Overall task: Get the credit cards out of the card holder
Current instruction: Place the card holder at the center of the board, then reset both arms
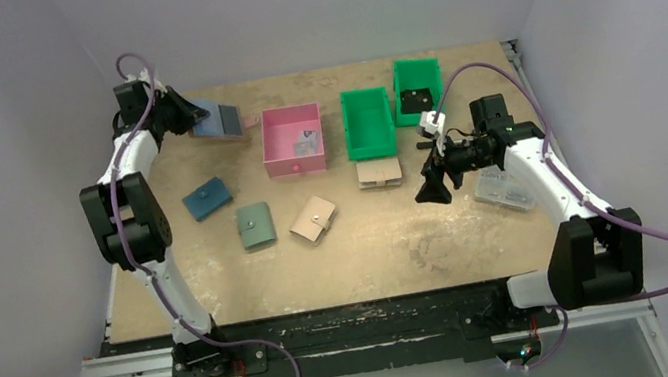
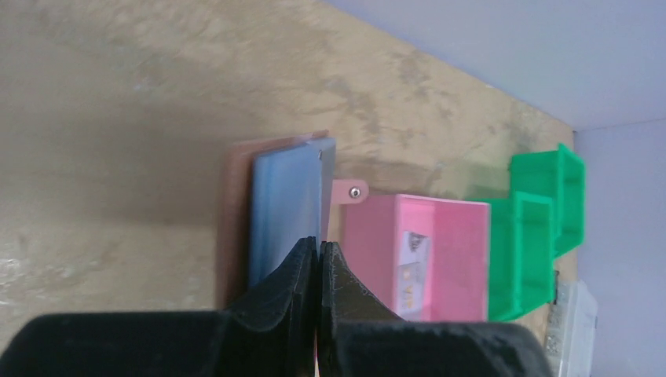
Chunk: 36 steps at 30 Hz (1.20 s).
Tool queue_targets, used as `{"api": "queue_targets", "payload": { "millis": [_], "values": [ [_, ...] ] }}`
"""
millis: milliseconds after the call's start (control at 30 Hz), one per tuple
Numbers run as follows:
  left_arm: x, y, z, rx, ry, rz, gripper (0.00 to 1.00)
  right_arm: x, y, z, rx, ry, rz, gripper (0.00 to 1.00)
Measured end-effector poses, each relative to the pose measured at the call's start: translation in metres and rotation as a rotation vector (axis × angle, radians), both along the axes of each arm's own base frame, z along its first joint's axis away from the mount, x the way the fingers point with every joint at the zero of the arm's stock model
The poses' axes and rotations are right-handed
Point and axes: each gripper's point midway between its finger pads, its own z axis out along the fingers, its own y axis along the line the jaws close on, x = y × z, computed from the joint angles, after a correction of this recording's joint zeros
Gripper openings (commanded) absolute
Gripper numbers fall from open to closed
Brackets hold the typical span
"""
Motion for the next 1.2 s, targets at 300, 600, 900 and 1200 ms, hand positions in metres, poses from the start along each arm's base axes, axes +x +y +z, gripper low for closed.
{"api": "queue_targets", "payload": {
  "millis": [300, 600, 900, 1200],
  "values": [
    [-0.005, 0.060, -0.116, 0.001, 0.284, 0.105, 0.32, 0.000, 0.000, 0.001, 0.000, -0.005, 0.000, 0.81],
    [-0.016, 0.115, -0.050, 0.191, 0.227, 0.281, 0.78, 0.002, -0.004, 0.007, -0.002, -0.030, -0.017, 0.81],
    [-0.119, 0.109, 0.079, -0.001, -0.105, 0.365, 0.97, 0.017, -0.033, 0.044, -0.016, -0.187, -0.160, 0.87],
    [-0.175, 0.015, 0.048, -0.252, -0.015, 0.104, 0.99, 0.057, -0.096, 0.128, -0.020, -0.359, -0.552, 0.99]
  ]
}}
